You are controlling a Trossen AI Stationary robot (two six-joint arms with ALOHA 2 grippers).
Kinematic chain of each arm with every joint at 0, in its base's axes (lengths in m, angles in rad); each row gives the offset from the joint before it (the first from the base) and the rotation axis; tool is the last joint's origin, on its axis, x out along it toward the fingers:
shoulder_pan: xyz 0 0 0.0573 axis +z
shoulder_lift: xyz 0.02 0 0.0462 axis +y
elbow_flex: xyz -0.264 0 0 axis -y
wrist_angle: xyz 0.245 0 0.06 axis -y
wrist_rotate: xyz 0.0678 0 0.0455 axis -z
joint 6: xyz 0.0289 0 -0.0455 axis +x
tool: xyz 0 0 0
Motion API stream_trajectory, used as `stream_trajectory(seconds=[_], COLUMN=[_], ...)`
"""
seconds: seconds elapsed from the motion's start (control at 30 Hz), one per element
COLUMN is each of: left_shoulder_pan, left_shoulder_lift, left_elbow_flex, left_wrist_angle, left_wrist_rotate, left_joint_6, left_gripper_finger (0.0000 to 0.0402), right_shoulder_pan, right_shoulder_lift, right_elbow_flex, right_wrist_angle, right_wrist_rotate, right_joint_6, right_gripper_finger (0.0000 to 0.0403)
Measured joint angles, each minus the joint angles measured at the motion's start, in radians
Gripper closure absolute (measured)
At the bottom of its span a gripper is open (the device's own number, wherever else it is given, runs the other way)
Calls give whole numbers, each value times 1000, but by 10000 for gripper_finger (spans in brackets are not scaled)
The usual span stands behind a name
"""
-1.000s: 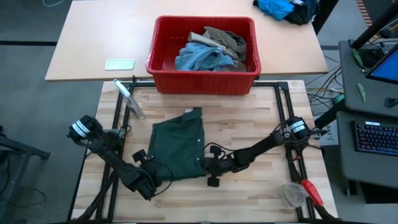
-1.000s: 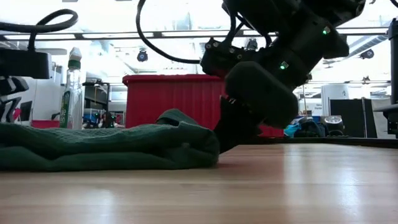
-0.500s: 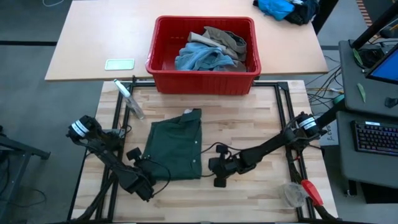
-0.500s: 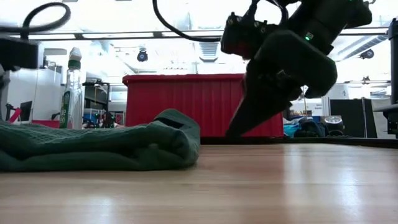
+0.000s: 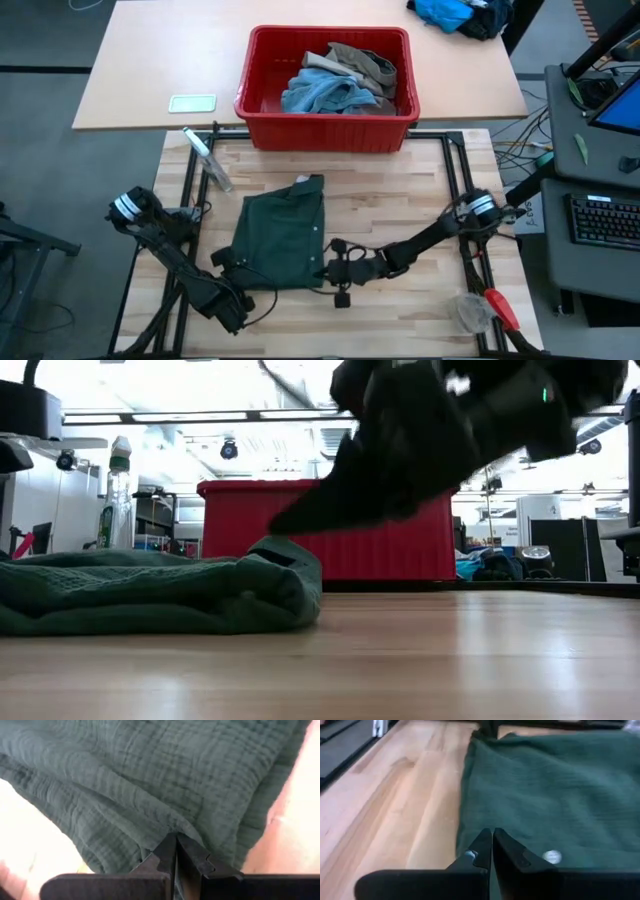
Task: Fold Laundry from Bin
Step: Fold the green polo shirt
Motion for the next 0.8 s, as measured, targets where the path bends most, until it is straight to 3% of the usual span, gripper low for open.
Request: stream_trajectory(seconds=[0.1,0.27,0.67,0.8], left_shoulder_pan=[0,0,-5,-10], left_shoulder_lift=[15,29,16,-13], left_elbow_flex=[-3,-3,-1,30], left_wrist_angle=[-20,-107,-440,-485], left_wrist_rotate=[0,19,252,263], left_joint_6=[-11,-42,-62,-60], left_gripper_finger=[402,402,402,402], right_shoulder_pan=[-2,-9,-1,3], right_shoulder_lift=[81,153,88,38], right_elbow_flex=[4,17,12,10], right_wrist_angle=[96,81,-36,-41], right_wrist_rotate=[-2,-3,-5,-7], right_joint_6=[-20,35,62,41], right_gripper_finger=[394,394,394,394])
